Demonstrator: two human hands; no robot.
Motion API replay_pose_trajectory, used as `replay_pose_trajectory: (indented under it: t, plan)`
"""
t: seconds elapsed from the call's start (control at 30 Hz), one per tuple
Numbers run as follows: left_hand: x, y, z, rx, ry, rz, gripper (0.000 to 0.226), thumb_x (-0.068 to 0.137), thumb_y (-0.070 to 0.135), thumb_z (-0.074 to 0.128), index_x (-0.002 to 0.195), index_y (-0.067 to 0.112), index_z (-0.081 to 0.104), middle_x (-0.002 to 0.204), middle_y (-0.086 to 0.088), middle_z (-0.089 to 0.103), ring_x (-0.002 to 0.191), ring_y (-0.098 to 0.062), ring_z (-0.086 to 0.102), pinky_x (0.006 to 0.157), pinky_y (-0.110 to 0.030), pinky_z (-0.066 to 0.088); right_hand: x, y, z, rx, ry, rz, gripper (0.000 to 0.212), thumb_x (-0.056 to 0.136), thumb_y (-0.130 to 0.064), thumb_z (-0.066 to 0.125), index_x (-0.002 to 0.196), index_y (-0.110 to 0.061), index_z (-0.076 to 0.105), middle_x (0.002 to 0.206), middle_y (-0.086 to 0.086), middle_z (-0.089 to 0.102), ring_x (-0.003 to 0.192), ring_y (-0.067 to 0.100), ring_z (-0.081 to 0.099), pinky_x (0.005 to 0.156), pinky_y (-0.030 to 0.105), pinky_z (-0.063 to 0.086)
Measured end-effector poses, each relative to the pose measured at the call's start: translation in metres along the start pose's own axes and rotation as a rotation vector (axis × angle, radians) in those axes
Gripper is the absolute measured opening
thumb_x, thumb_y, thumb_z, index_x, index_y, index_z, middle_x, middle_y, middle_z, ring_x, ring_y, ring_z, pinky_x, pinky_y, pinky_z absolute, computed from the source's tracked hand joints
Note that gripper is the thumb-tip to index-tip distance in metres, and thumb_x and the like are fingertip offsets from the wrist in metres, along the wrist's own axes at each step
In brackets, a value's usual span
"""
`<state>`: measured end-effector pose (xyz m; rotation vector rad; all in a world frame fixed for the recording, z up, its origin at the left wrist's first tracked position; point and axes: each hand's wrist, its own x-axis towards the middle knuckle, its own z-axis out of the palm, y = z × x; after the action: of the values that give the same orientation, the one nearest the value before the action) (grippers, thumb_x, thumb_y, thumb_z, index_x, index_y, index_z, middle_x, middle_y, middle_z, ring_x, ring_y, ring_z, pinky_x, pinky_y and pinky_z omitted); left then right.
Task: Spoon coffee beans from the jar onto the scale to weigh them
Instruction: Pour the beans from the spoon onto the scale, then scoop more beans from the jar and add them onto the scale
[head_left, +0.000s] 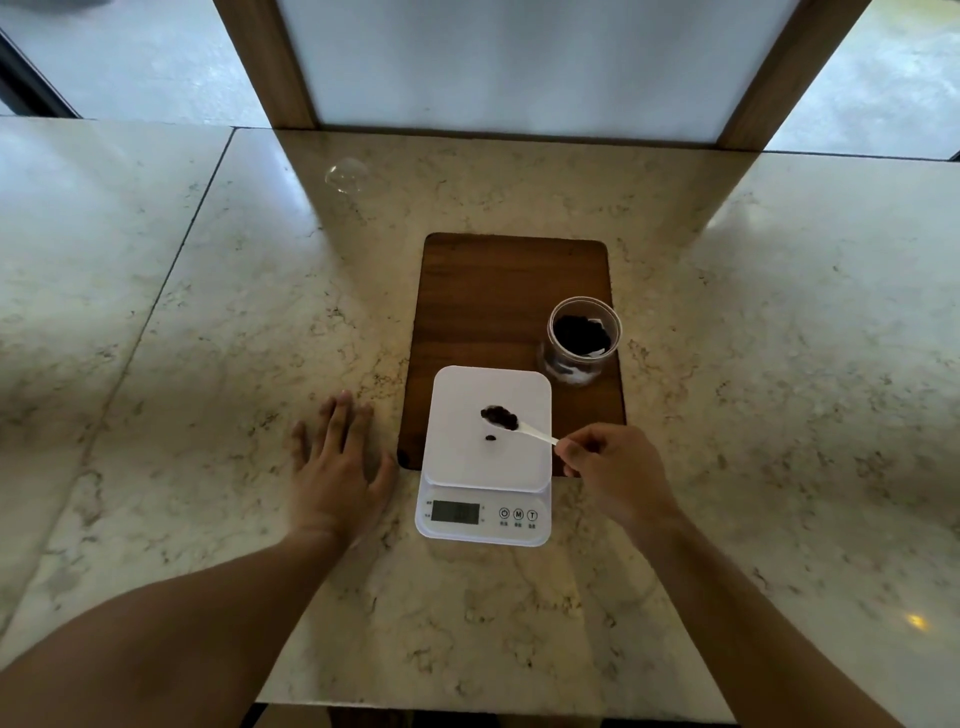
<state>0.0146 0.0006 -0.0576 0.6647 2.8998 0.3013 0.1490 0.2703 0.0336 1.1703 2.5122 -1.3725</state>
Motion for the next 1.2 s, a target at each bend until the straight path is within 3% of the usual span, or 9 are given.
replay_pose_trajectory:
  t: [0.37,0.5,0.67,0.8,0.97,1.2]
  plan:
    - [0.002,-0.001,0.001,0.017,-0.008,-0.004,0.077,0.091,0.063,0.019,0.156,0.026,0.004,0.167,0.000,-0.002,0.151,-0.012,-0.018,0.122,-0.045,-0.013,-0.003,0.006,-0.007,-0.008,0.229,-0.274,0.010,0.083,-0.015,0.074,0.081,-0.023,0.078,0.071,-0.019,0.069,0.076,-0.006,0.062,0.063,0.003,0.041]
    - [0.000,0.001,-0.002,0.011,-0.005,0.001,0.077,0.091,0.062,0.019,0.157,0.023,0.006,0.167,-0.001,-0.002,0.151,-0.013,-0.018,0.122,-0.047,-0.010,-0.002,-0.006,-0.020,-0.008,0.386,-0.352,0.005,0.085,-0.020,0.073,0.083,-0.023,0.077,0.067,-0.015,0.068,0.065,0.005,0.063,0.054,0.014,0.044]
    - [0.000,0.003,-0.005,0.032,-0.018,0.004,0.080,0.090,0.065,0.013,0.157,0.022,0.003,0.167,-0.001,-0.005,0.150,-0.014,-0.020,0.123,-0.047,-0.010,0.016,-0.021,-0.053,-0.047,0.624,-0.432,0.011,0.088,-0.017,0.068,0.078,-0.012,0.070,0.064,-0.003,0.064,0.055,0.010,0.057,0.051,0.015,0.038]
    - [-0.001,0.004,-0.006,0.017,-0.016,0.002,0.081,0.089,0.064,0.014,0.157,0.020,0.006,0.167,-0.002,-0.002,0.151,-0.015,-0.016,0.123,-0.050,-0.006,0.032,-0.025,-0.064,-0.236,0.578,-0.456,0.012,0.087,-0.010,0.068,0.076,-0.007,0.067,0.067,0.003,0.064,0.057,0.016,0.053,0.053,0.013,0.031]
    - [0.000,0.005,-0.008,0.021,-0.019,0.004,0.081,0.089,0.064,0.013,0.157,0.020,0.008,0.167,-0.003,-0.001,0.152,-0.015,-0.016,0.123,-0.049,-0.007,0.048,-0.029,-0.060,-0.472,0.460,-0.477,0.011,0.090,-0.011,0.064,0.082,-0.004,0.066,0.077,0.010,0.065,0.059,0.019,0.049,0.055,0.027,0.036]
    - [0.001,0.001,-0.004,0.032,-0.027,0.007,0.081,0.090,0.065,0.019,0.156,0.021,0.002,0.166,-0.002,-0.005,0.150,-0.013,-0.020,0.123,-0.049,-0.009,0.065,-0.037,-0.056,-0.538,0.436,-0.408,0.013,0.092,-0.014,0.063,0.086,-0.005,0.069,0.081,0.011,0.069,0.063,0.018,0.051,0.058,0.027,0.037]
